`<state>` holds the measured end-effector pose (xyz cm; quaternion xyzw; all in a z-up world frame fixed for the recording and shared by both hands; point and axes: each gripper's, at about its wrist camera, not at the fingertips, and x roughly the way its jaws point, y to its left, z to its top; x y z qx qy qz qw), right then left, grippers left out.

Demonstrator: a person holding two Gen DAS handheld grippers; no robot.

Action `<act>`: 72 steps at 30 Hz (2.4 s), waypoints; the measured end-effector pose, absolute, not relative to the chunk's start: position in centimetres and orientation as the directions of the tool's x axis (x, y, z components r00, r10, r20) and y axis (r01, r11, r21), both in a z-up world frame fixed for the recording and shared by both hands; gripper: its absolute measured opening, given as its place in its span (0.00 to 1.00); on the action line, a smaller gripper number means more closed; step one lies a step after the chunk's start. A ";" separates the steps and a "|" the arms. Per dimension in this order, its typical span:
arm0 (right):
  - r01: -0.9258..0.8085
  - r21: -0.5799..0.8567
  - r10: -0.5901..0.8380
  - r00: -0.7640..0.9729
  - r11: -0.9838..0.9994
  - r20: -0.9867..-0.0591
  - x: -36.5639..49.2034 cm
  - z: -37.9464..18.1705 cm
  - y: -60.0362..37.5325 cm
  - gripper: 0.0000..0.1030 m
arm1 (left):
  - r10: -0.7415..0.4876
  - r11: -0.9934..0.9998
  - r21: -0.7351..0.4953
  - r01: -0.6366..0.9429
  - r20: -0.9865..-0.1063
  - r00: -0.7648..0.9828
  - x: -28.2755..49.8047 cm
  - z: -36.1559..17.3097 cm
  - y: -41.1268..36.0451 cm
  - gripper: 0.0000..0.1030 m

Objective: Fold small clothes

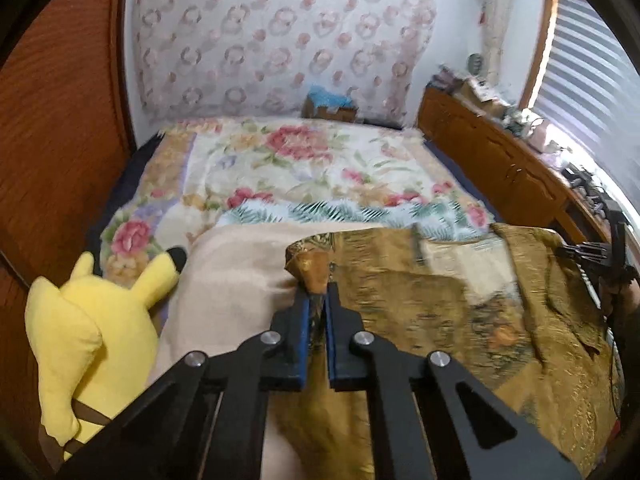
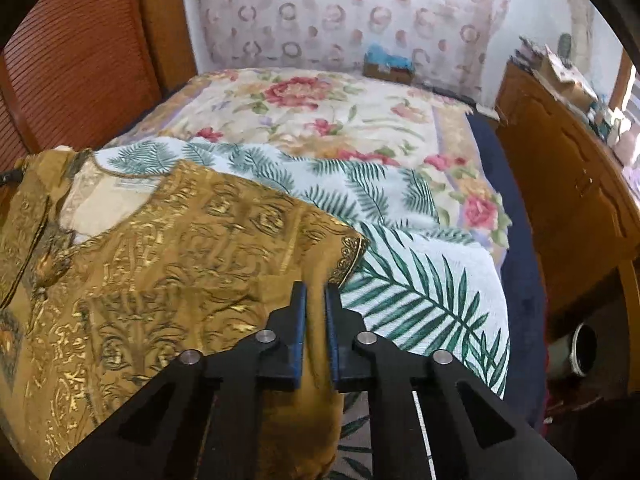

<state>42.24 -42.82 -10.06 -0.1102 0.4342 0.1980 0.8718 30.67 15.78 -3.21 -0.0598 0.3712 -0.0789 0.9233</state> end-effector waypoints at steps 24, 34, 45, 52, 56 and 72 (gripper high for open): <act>-0.491 0.045 0.424 0.699 0.870 -0.575 20.8 -2.9 -46.7 0.03 | -0.147 0.988 -0.117 0.099 -0.534 0.833 6.8 -2.2 13.2 0.03; -0.431 0.116 0.412 0.696 0.895 -0.588 14.7 -4.9 -50.7 0.03 | -0.089 0.994 -0.106 0.040 -0.510 0.856 0.1 -2.9 14.4 0.03; -0.427 0.097 0.390 0.681 0.899 -0.620 9.8 -5.5 -50.9 0.08 | -0.081 0.997 -0.056 0.059 -0.570 0.818 -3.4 -1.9 13.9 0.20; -0.418 0.065 0.378 0.731 0.906 -0.568 10.0 -3.3 -51.2 0.47 | -0.087 0.996 -0.077 0.053 -0.572 0.816 -1.8 -0.8 14.6 0.28; -0.423 0.033 0.370 0.748 0.905 -0.551 10.7 -2.1 -51.0 0.56 | -0.092 0.995 -0.083 0.053 -0.587 0.805 0.3 -0.4 14.9 0.29; -0.394 -0.002 0.284 0.665 0.919 -0.691 19.1 -7.7 -49.8 0.64 | -0.121 0.992 -0.111 0.052 -0.804 0.583 9.7 -8.3 14.9 0.31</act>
